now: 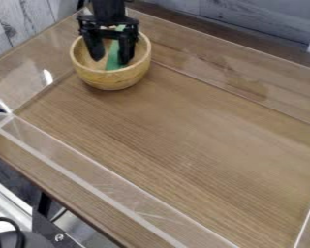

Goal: Remove the green block from inside the brown bowl and put it on the table

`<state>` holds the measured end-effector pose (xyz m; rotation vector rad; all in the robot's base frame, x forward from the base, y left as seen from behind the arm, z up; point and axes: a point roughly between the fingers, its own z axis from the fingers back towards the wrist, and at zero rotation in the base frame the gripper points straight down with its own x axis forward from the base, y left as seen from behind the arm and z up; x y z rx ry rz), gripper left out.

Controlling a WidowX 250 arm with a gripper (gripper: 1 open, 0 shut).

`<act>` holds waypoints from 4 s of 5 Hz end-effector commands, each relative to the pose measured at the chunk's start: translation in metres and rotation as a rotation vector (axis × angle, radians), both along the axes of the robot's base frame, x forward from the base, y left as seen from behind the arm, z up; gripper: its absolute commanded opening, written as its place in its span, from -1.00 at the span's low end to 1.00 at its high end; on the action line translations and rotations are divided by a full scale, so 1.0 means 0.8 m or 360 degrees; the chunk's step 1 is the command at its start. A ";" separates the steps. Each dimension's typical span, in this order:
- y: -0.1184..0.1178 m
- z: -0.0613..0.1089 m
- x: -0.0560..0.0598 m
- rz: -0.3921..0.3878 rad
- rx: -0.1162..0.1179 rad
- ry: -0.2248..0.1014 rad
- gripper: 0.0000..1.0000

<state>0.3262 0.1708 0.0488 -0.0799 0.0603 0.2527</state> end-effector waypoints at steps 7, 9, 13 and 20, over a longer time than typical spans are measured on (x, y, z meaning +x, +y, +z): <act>-0.051 0.128 0.000 -0.0133 0.0008 -0.0350 -1.00; -0.109 0.127 -0.022 -0.0345 -0.0024 -0.0311 -1.00; -0.203 0.040 -0.058 -0.0696 -0.0032 -0.0162 -1.00; -0.166 -0.037 -0.077 -0.0593 -0.0016 0.0019 -1.00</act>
